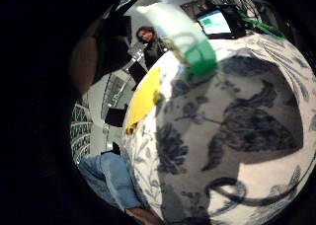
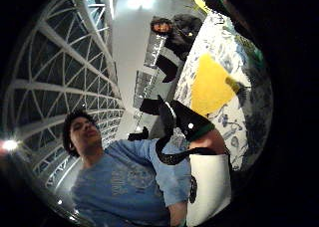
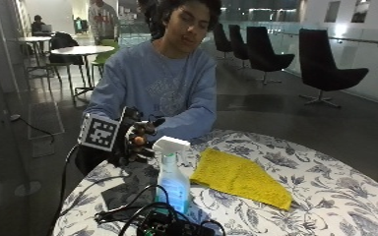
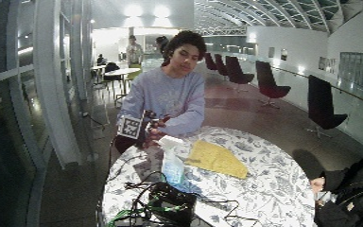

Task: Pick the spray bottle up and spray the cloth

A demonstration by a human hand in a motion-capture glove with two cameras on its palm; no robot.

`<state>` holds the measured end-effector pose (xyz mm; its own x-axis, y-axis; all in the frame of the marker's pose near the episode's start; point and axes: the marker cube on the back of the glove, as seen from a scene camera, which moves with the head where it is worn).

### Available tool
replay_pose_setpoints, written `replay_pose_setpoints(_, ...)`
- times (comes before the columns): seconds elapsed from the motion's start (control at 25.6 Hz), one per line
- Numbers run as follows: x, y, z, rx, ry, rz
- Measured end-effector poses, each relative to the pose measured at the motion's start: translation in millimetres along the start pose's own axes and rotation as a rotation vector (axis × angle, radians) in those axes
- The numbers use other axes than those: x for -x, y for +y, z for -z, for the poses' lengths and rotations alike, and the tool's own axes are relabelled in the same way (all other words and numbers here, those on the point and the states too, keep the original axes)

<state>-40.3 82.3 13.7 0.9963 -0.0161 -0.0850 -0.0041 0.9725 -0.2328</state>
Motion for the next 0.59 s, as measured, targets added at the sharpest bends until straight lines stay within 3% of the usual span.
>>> replay_pose_setpoints(0.59, -78, -92, 9, -0.041, -0.046, -0.134)
